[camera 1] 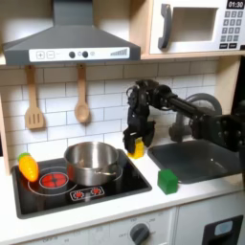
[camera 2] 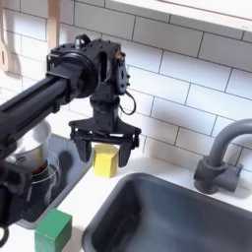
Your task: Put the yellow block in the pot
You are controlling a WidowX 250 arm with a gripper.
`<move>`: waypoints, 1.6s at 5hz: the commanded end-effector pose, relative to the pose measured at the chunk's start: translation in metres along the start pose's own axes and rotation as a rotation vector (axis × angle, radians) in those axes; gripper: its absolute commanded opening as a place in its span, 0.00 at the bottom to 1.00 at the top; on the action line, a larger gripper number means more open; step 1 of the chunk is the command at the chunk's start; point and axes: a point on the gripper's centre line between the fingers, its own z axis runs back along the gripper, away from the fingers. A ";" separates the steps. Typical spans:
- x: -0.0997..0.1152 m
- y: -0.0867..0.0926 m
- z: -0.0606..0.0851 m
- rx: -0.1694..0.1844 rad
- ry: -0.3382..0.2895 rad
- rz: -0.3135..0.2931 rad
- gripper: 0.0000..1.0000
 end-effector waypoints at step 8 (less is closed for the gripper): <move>0.002 0.003 -0.020 0.015 0.040 0.038 0.00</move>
